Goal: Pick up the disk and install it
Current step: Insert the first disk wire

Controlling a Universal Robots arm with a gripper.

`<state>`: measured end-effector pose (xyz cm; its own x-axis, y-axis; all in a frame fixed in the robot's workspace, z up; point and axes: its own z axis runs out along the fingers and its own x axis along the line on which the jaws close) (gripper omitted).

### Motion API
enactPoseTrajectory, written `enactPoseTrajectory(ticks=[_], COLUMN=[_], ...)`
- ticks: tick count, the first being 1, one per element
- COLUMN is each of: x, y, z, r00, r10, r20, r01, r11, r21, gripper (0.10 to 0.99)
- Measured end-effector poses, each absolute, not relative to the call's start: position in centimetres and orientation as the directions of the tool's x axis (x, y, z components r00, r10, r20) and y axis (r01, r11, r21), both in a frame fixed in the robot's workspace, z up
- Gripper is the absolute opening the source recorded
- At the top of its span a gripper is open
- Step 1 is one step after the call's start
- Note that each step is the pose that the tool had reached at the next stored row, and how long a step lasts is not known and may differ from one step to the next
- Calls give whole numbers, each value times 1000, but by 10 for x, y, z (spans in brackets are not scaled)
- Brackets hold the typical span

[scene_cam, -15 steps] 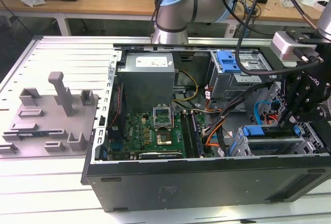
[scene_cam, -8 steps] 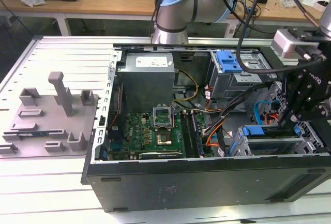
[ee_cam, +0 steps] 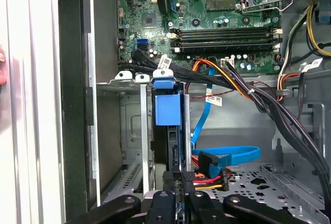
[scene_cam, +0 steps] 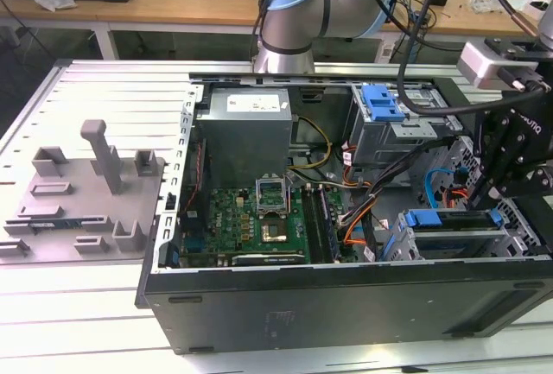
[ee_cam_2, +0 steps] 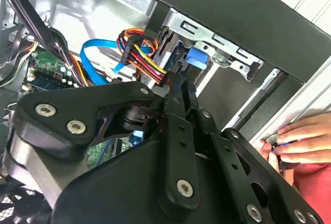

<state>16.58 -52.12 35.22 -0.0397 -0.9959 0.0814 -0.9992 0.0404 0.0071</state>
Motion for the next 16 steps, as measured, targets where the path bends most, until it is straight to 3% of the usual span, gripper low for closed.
enactPoseTrajectory(ticks=[16], x=[167], y=[-520], z=[352], r00=[-75], r10=[-994], r20=[81], r01=[-997], r11=[76], r21=[7], gripper=[165])
